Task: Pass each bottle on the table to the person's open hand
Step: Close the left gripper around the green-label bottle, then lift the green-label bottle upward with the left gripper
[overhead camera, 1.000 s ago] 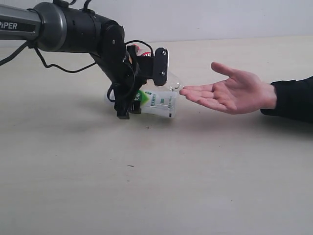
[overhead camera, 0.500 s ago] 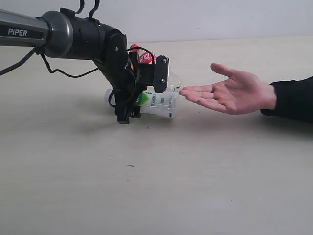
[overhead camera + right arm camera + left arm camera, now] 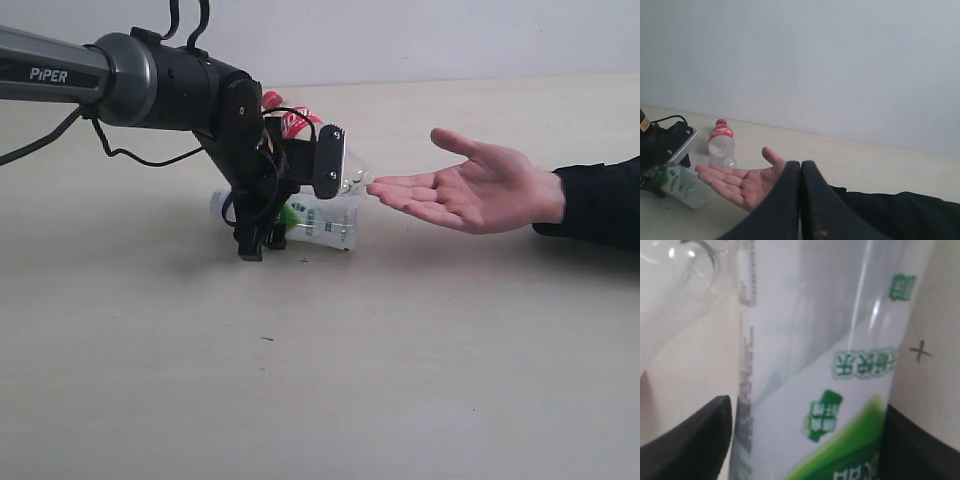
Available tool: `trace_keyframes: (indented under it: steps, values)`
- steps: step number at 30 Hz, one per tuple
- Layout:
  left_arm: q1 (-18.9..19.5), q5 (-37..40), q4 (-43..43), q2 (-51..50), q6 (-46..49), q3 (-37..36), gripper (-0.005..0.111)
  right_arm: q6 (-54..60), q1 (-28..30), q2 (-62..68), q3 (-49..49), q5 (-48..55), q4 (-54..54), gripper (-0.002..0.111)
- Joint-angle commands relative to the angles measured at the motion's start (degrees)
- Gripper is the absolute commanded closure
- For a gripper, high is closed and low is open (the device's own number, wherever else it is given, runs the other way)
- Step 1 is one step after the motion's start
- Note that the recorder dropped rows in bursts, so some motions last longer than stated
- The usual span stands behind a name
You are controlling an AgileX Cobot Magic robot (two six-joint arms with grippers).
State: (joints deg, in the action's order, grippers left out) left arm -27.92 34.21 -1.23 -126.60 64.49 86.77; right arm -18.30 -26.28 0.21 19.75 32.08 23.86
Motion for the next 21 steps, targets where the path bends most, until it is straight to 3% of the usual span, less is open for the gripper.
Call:
trace_keyframes:
  steps: [1,6,15,21]
  values:
    - [-0.2,3.18,0.08,0.85,-0.24,0.23,0.06,0.14,0.27,-0.21,0.35,-0.5,0.37,0.108]
    - [-0.2,5.91,0.08,3.68,-0.24,0.23,0.107,0.14,0.27,-0.21,0.35,-0.5,0.26,0.108]
    - [-0.2,17.16,-0.08,16.57,-5.54,0.23,0.107,0.14,0.27,-0.21,0.35,-0.5,0.16,0.108]
    - [-0.2,17.85,-0.08,28.06,-30.59,1.16,0.107,0.14,0.27,-0.21,0.35,-0.5,0.27,0.108]
